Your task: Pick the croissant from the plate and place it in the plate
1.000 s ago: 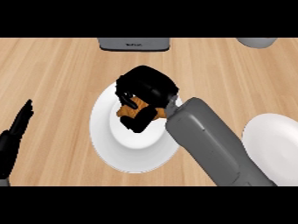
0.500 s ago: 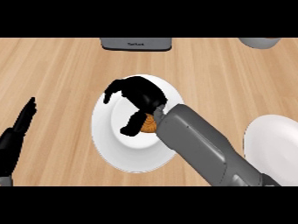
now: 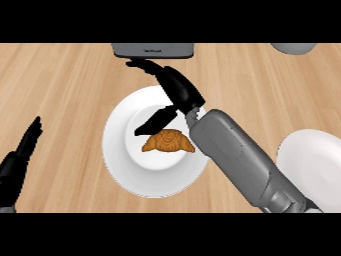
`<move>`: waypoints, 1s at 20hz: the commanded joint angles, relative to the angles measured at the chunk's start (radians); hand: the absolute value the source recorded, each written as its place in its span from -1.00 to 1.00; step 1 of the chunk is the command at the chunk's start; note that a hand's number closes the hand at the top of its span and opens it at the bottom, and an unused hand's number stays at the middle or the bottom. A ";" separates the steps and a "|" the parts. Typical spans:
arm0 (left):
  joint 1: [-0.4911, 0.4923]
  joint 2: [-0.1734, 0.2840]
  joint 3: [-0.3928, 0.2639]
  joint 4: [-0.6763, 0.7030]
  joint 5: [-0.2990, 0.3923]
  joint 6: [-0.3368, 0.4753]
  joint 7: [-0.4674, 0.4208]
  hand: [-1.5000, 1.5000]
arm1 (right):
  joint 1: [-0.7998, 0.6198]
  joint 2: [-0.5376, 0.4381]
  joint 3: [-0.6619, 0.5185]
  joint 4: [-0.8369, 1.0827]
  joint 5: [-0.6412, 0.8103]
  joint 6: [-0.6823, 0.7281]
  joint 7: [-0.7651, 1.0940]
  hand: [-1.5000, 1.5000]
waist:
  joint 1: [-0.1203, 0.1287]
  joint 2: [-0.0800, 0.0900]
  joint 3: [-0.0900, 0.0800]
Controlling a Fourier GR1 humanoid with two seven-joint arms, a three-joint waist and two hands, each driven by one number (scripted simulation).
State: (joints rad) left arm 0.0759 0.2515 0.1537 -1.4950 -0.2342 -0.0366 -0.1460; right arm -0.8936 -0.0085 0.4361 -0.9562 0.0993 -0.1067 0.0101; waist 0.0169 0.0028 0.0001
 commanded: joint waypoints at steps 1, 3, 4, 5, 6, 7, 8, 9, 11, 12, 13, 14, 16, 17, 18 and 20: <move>0.011 -0.005 0.000 0.028 -0.012 0.006 -0.029 0.00 | 0.009 -0.033 -0.132 0.049 -0.055 -0.021 -0.044 -1.00 | -0.008 0.001 0.000; -0.003 -0.019 -0.010 -0.049 -0.009 0.012 0.054 0.00 | -0.042 -0.036 -0.203 0.080 -0.111 0.024 -0.020 -1.00 | -0.003 0.000 0.001; 0.034 -0.024 -0.011 -0.039 -0.008 0.013 -0.011 0.00 | 0.021 -0.087 -0.248 0.112 -0.164 0.076 -0.140 -1.00 | 0.003 0.005 0.001; -0.021 0.025 0.044 0.060 0.022 -0.018 -0.030 0.00 | 0.015 -0.065 -0.257 0.074 -0.191 0.097 -0.100 -1.00 | -0.011 0.002 0.000; -0.005 0.007 0.016 -0.009 0.009 -0.009 0.006 0.00 | 0.009 -0.132 -0.314 0.096 -0.230 0.154 -0.161 -1.00 | -0.005 0.004 0.001; -0.012 -0.010 -0.012 -0.044 -0.007 -0.003 0.041 0.00 | 0.019 -0.160 -0.334 0.098 -0.255 0.204 -0.169 -1.00 | -0.008 0.002 0.001; -0.021 0.000 0.010 0.046 -0.020 0.012 -0.029 0.00 | 0.015 -0.158 -0.340 0.169 -0.232 0.207 -0.236 -1.00 | -0.004 0.005 0.000; -0.054 -0.016 0.002 0.031 -0.018 0.019 0.010 0.00 | -0.062 -0.169 -0.378 0.247 -0.247 0.236 -0.243 -1.00 | 0.004 0.007 0.000; -0.013 0.039 0.031 -0.015 0.017 -0.042 0.009 0.00 | -0.058 -0.192 -0.409 0.322 -0.248 0.266 -0.341 -1.00 | 0.016 0.009 0.001; 0.001 0.009 0.020 0.002 -0.001 -0.008 -0.027 0.00 | -0.012 -0.290 -0.427 0.295 -0.276 0.374 -0.374 -1.00 | 0.009 0.010 0.001; -0.052 -0.012 -0.003 0.025 -0.024 0.011 0.003 0.00 | -0.074 -0.305 -0.447 0.347 -0.278 0.394 -0.370 -1.00 | 0.009 0.011 0.001; -0.010 -0.031 -0.033 -0.020 -0.044 0.019 0.009 0.00 | -0.039 -0.318 -0.445 0.387 -0.263 0.423 -0.461 -1.00 | 0.018 0.013 0.002; -0.037 0.018 0.028 0.040 0.009 -0.030 -0.023 0.00 | -0.096 -0.321 -0.438 0.466 -0.214 0.418 -0.503 -1.00 | 0.016 0.011 0.001; -0.053 -0.008 0.005 0.046 -0.010 -0.010 -0.029 0.00 | -0.073 -0.311 -0.431 0.500 -0.189 0.405 -0.565 -1.00 | 0.014 0.011 0.001; -0.051 0.001 0.001 0.013 -0.011 -0.023 0.018 0.00 | -0.113 -0.325 -0.438 0.524 -0.188 0.434 -0.558 -1.00 | 0.015 0.009 0.001; -0.028 -0.035 -0.030 -0.004 -0.032 0.003 -0.011 0.00 | -0.112 -0.362 -0.451 0.607 -0.175 0.450 -0.634 -1.00 | 0.040 0.021 0.002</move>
State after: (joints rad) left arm 0.0539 0.2422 0.1483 -1.4983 -0.2495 -0.0468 -0.1479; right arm -0.9832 -0.3198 0.0054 -0.4741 -0.1030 0.2973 -0.5061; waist 0.0380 0.0145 0.0011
